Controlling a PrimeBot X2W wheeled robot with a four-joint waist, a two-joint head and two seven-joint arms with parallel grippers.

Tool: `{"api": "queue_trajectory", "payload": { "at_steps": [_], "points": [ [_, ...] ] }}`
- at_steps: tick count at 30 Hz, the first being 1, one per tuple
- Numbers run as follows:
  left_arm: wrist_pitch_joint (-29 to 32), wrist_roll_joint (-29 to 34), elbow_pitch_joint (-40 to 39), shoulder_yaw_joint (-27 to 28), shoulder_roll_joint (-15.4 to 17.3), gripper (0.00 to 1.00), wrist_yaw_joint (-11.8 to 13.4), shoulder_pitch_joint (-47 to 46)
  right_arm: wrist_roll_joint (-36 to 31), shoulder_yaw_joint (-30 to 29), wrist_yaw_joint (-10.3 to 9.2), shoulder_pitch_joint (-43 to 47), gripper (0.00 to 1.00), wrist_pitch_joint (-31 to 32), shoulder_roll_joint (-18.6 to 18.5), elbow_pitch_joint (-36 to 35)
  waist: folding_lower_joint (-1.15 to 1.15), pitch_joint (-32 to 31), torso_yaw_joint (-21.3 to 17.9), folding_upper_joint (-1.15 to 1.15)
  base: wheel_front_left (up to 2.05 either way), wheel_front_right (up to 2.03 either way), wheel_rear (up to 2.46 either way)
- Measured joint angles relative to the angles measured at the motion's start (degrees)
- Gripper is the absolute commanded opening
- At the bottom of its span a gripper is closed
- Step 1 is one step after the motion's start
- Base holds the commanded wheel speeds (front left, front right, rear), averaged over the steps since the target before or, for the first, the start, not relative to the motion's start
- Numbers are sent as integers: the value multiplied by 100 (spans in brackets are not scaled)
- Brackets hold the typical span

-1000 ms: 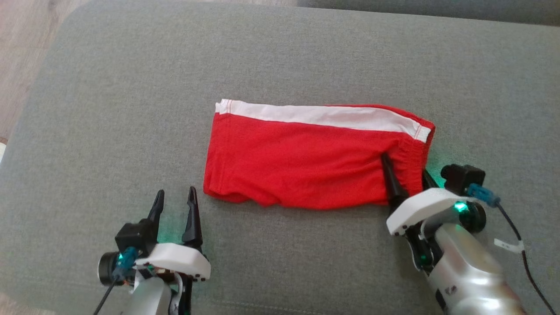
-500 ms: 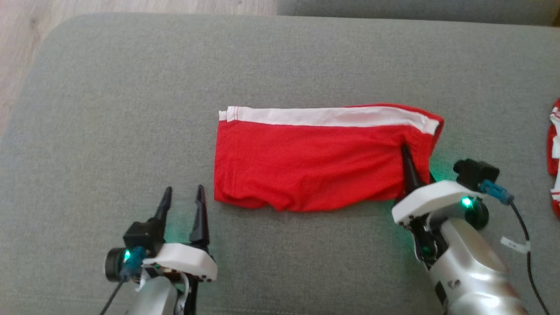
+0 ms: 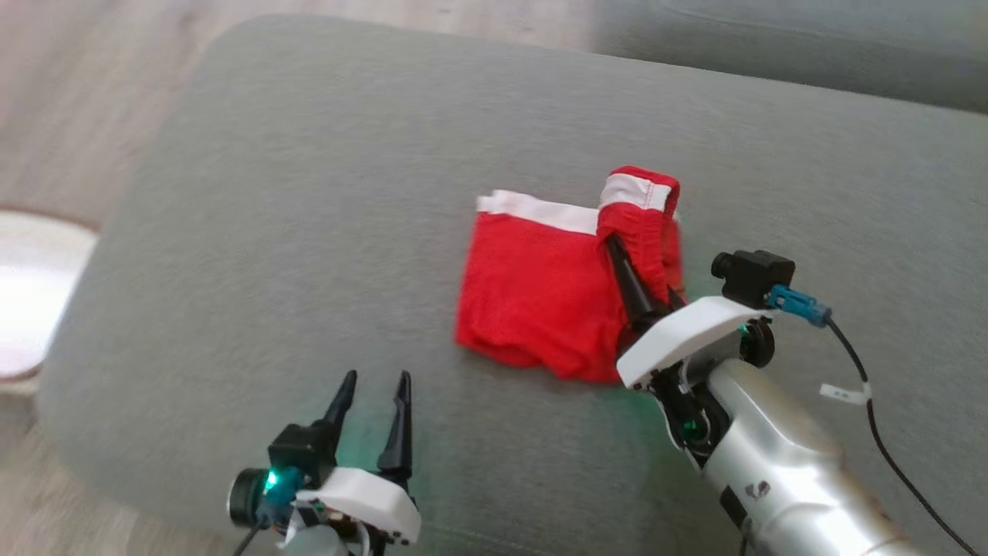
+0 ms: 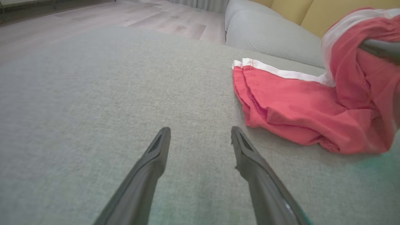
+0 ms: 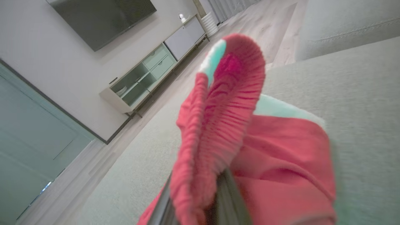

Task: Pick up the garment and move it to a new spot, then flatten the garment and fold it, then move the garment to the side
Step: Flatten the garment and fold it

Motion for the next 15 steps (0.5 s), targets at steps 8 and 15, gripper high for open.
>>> {"api": "queue_trajectory", "payload": {
  "at_steps": [8,15],
  "points": [
    [0,-81,75,-270,1,100,77,65,286,450,0,-400,100,-20,-15,768,0,-42,885,0,0,0,0],
    [0,25,-82,57,3,100,201,65,-20,293,0,-499,100,-119,33,524,0,-66,795,0,0,0,0]
  ]
}}
